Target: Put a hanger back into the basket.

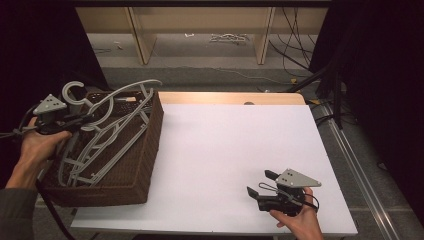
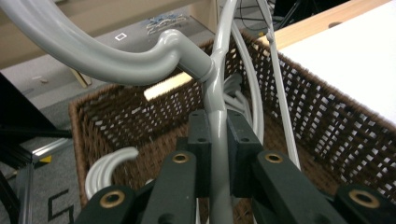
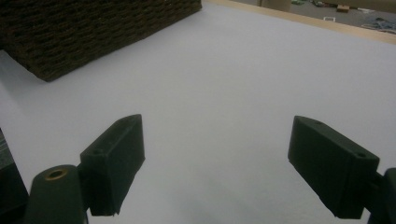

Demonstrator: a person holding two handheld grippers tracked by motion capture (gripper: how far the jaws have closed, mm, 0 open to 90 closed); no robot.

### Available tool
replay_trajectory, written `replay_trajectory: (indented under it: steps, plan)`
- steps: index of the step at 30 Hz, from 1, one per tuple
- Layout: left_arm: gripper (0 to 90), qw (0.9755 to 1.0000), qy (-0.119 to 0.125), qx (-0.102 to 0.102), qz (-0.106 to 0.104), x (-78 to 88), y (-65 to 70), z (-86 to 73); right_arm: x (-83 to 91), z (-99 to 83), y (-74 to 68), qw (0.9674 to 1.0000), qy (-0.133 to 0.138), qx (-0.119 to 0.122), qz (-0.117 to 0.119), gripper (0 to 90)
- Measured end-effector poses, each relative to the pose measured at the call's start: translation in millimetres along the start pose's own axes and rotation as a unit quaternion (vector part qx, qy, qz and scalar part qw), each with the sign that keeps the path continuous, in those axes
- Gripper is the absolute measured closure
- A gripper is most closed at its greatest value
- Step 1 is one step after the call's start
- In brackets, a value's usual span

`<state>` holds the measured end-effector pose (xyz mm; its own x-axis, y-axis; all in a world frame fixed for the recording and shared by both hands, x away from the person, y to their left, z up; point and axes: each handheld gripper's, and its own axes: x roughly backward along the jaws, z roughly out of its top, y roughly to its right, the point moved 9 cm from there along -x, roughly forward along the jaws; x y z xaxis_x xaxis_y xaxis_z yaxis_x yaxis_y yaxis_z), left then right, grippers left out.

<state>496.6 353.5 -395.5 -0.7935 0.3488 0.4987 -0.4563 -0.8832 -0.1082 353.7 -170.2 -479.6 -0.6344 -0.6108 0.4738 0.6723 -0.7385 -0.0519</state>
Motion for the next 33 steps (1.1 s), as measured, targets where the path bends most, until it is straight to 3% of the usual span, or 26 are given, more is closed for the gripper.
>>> replay_trajectory:
  steps: [6,12,13,14,15,17,18,20,22,23,29,33]
  plan:
    - [81.8,0.9996,-0.016,0.021,0.007,-2.3,-7.5,-20.8,-0.9,-1.5,-0.7,1.0,-0.005,0.001,0.003,19.6]
    - [81.6,0.9986,-0.05,0.0,0.019,-6.1,-11.0,-36.7,-2.1,-2.6,-1.0,1.0,-0.009,0.001,0.003,19.6]
    - [81.6,0.9978,-0.062,-0.011,0.018,-5.3,-11.8,-39.5,-3.4,-2.5,-2.8,0.9999,-0.005,-0.004,0.01,19.6]
    - [81.6,0.9985,-0.052,0.0,0.019,-8.2,-9.7,-39.4,-2.1,-3.3,-2.3,0.9999,-0.012,-0.002,0.006,19.6]
    - [81.6,0.998,-0.06,-0.006,0.02,-8.5,-10.0,-42.3,-2.1,-3.3,-2.5,0.9999,-0.012,-0.002,0.006,19.6]
    - [81.4,0.9975,-0.069,-0.009,0.015,-12.5,-7.2,-46.7,-2.4,-2.9,-1.4,0.9999,-0.01,0.002,0.004,19.5]
    - [81.4,0.9959,-0.086,-0.024,0.011,-12.3,-7.9,-50.5,-2.3,-3.2,-1.8,0.9999,-0.011,0.0,0.005,19.5]
    - [81.3,0.9958,-0.09,-0.017,0.008,-17.4,-3.6,-54.4,-2.8,-3.6,-1.4,0.9999,-0.011,0.002,0.005,19.5]
    - [81.1,0.9951,-0.097,-0.02,0.006,-22.9,0.8,-59.3,-3.0,-3.9,-1.3,0.9999,-0.012,0.003,0.005,19.4]
    - [81.0,0.9941,-0.103,-0.032,0.005,-25.2,0.6,-62.1,-3.1,-4.2,-1.4,0.9999,-0.014,0.004,0.005,19.4]
    - [77.8,0.9938,-0.111,-0.002,0.006,-28.1,-2.4,-70.3,-3.9,-5.6,-2.7,0.9998,-0.02,0.002,0.006,19.4]
    - [70.5,0.9934,-0.113,-0.004,0.019,-26.4,-4.2,-68.4,-3.9,-5.8,-2.4,0.9998,-0.02,0.003,0.008,19.3]
